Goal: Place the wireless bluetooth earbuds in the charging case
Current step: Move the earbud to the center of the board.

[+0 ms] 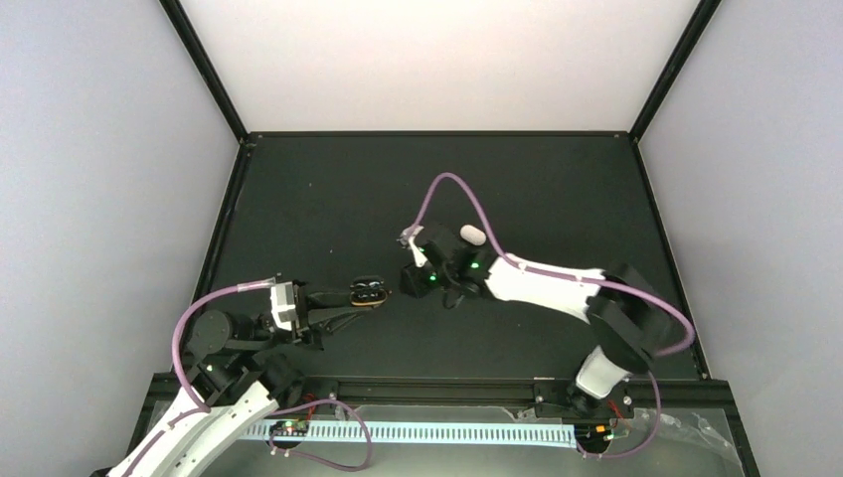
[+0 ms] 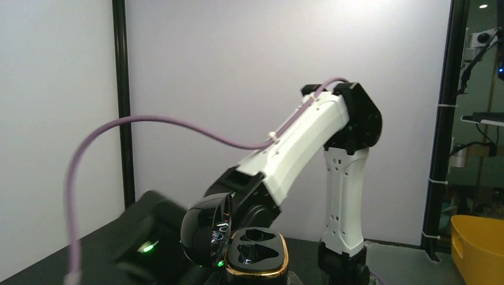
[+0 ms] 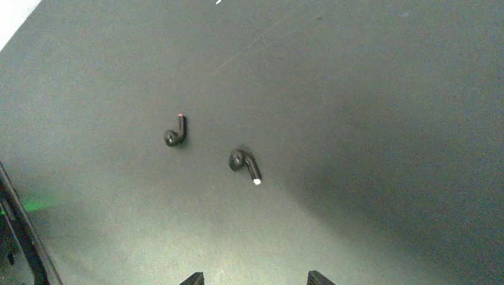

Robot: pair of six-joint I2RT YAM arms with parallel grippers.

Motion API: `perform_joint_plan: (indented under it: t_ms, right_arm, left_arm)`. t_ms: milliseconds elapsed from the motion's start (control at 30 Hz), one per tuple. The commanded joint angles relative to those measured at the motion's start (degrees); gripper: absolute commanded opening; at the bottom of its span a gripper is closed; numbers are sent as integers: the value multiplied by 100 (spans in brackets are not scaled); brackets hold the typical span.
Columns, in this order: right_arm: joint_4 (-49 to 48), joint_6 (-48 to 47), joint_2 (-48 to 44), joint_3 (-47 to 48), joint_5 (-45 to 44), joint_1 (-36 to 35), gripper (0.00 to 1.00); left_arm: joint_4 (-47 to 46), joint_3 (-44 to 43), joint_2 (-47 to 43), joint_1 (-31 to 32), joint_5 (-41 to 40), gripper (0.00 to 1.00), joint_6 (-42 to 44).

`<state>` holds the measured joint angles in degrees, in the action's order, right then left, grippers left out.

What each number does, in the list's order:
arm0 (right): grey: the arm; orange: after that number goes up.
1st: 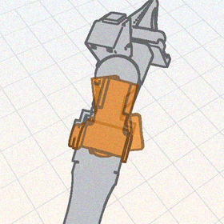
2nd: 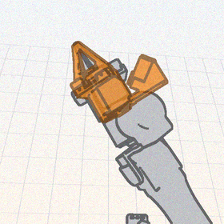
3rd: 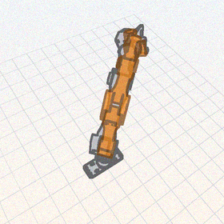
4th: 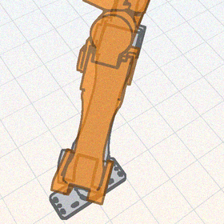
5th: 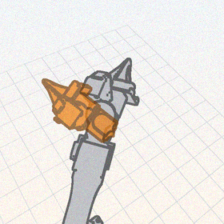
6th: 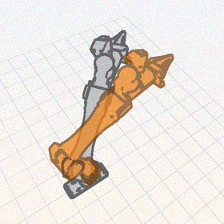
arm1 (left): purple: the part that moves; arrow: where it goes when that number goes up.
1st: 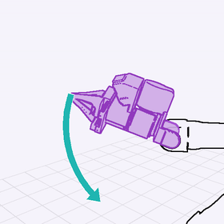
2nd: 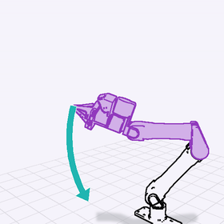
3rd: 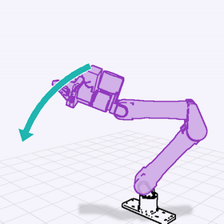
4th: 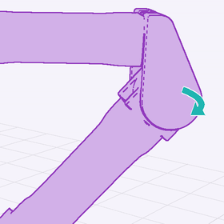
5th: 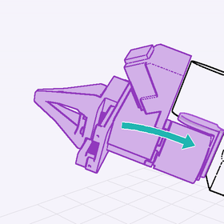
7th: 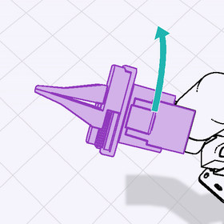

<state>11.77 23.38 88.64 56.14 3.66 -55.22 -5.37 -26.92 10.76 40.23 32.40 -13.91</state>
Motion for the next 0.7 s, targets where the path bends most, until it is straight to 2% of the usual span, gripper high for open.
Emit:
perform_joint_plan:
  t_ms: [0,267,433,667]
  right_arm:
    - [-161,-367,1016,1017,566,-45,43]
    - [464,-867,2431,2267,555,-120,44]
    - [702,-946,2878,2700,463,-155,45]
    - [1174,-1102,3338,3223,-221,-320,48]
  left_arm:
    - [458,-200,-219,21,-117,2,198]
    - [745,-260,-351,26,-73,2,485]
    - [783,-282,-378,26,-63,2,560]
    - [866,-297,-394,29,-54,1,616]
